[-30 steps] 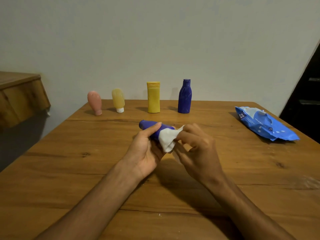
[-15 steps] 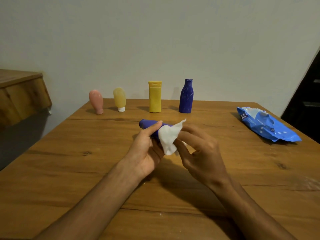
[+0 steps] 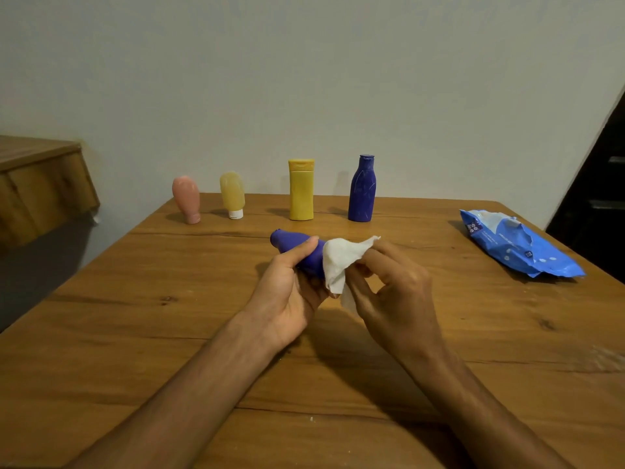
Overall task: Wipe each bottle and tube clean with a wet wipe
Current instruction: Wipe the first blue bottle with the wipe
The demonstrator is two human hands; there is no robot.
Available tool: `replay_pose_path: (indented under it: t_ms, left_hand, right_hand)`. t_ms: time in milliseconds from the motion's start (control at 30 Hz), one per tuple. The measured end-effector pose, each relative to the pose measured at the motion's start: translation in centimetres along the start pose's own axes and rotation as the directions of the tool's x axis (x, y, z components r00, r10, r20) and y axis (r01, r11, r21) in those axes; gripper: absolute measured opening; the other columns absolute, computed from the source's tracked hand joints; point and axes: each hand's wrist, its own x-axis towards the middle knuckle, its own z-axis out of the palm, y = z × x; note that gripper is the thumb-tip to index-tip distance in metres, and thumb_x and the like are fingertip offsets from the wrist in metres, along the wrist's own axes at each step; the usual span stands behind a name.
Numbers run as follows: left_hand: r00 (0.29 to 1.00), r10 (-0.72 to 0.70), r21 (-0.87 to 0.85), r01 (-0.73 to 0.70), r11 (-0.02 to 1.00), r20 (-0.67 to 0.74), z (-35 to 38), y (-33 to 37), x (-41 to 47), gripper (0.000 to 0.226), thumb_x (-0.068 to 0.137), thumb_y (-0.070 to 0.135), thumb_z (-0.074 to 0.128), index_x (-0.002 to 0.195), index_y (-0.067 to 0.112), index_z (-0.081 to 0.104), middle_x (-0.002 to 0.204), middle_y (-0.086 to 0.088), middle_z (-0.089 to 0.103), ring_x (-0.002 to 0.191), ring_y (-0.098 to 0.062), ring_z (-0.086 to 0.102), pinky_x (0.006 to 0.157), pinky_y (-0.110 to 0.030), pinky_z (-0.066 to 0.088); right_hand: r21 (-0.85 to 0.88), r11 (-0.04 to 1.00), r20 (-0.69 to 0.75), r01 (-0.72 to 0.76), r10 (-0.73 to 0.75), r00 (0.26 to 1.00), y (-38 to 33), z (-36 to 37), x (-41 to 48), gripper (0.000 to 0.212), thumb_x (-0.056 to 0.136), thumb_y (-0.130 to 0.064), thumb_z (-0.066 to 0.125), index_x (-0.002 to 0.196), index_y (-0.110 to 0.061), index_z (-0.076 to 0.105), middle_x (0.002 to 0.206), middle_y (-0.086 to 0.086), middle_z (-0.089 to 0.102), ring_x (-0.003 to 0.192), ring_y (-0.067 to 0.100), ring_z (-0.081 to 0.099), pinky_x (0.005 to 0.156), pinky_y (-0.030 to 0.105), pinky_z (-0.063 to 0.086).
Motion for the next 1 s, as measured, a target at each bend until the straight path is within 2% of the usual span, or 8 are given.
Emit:
replay_pose_path:
  t_ms: [100,200,267,500,700,800,933,1000]
  left_hand:
    - [1.000,-0.004,0.013,0.004,1.000,0.011,-0.1,0.0,0.1,0.062,0.073,0.018,0.066,0.128,-0.007,0.053,0.105,-0.022,0.069,0.076,-0.025,0.072,0.066,-0.036,0.061]
    - [1.000,0.006,0.042,-0.006,0.999,0.005,-0.3,-0.1,0.3,0.060,0.076,0.020,0.065,0.130,-0.003,0.052,0.116,-0.024,0.065,0.087,-0.027,0.065,0.081,-0.039,0.055]
    - [0.999,0.032,0.080,-0.031,0.996,-0.003,-0.3,-0.2,0.4,0.055,0.079,0.021,0.064,0.128,-0.001,0.053,0.104,-0.020,0.066,0.077,-0.024,0.061,0.067,-0.035,0.051]
    - [1.000,0.006,0.034,-0.006,0.999,0.013,-0.7,-0.2,0.7,0.052,0.083,0.018,0.063,0.130,-0.002,0.052,0.123,-0.023,0.064,0.096,-0.029,0.066,0.094,-0.042,0.055]
    - [0.998,0.068,0.090,-0.068,0.994,0.000,-0.4,-0.3,0.7,0.031,0.092,0.019,0.058,0.118,0.004,0.052,0.104,-0.021,0.060,0.059,-0.020,0.053,0.058,-0.033,0.043]
    - [0.997,0.079,0.064,-0.079,0.995,-0.004,-0.5,-0.3,0.7,0.043,0.087,0.020,0.061,0.125,0.005,0.050,0.103,-0.019,0.062,0.067,-0.022,0.060,0.062,-0.035,0.048]
    - [1.000,0.016,0.028,-0.015,0.999,-0.015,-0.6,-0.2,0.6,0.043,0.090,0.018,0.060,0.128,0.000,0.052,0.116,-0.023,0.067,0.097,-0.031,0.066,0.096,-0.046,0.051]
    - [1.000,-0.017,0.016,0.017,1.000,-0.009,-0.4,-0.1,0.4,0.039,0.091,0.020,0.060,0.120,-0.006,0.057,0.108,-0.024,0.070,0.092,-0.032,0.069,0.091,-0.045,0.053]
  right_hand:
    - [0.075,0.997,0.027,0.034,-0.036,0.999,-0.5,0.2,0.0,0.005,0.079,-0.001,0.069,0.082,-0.004,0.066,0.079,0.001,0.060,0.068,0.007,0.051,0.060,0.014,0.042]
    - [0.088,0.996,-0.020,-0.029,0.031,0.999,0.1,0.1,0.0,0.010,0.080,-0.003,0.066,0.079,-0.012,0.062,0.076,-0.004,0.058,0.067,0.005,0.049,0.058,0.016,0.043]
    - [0.080,0.993,-0.056,-0.082,0.086,0.995,0.5,-0.1,0.1,0.016,0.079,-0.004,0.067,0.082,-0.019,0.061,0.077,-0.008,0.056,0.069,0.003,0.052,0.060,0.013,0.043]
    - [0.137,0.990,0.003,-0.015,0.015,1.000,-0.4,0.1,0.1,0.016,0.079,-0.011,0.060,0.077,-0.025,0.053,0.073,-0.011,0.051,0.065,-0.001,0.047,0.058,0.008,0.037]
    - [0.109,0.961,-0.100,-0.253,0.264,0.959,1.1,-0.4,0.2,0.013,0.079,-0.003,0.067,0.080,-0.015,0.063,0.074,-0.005,0.059,0.071,0.008,0.054,0.061,0.020,0.048]
    - [0.150,0.959,-0.087,-0.242,0.257,0.962,0.8,-0.3,0.1,0.008,0.080,-0.006,0.067,0.083,-0.013,0.064,0.076,-0.006,0.060,0.073,0.007,0.056,0.061,0.015,0.047]
    - [0.174,0.978,0.030,-0.112,0.109,0.994,-0.4,0.1,0.1,0.003,0.079,-0.019,0.057,0.078,-0.022,0.058,0.073,-0.016,0.053,0.069,0.002,0.052,0.058,0.012,0.043]
    - [0.200,0.979,0.065,-0.046,0.034,0.997,-0.7,0.2,0.1,0.006,0.080,-0.019,0.055,0.076,-0.024,0.055,0.072,-0.017,0.051,0.066,-0.001,0.049,0.057,0.010,0.040]
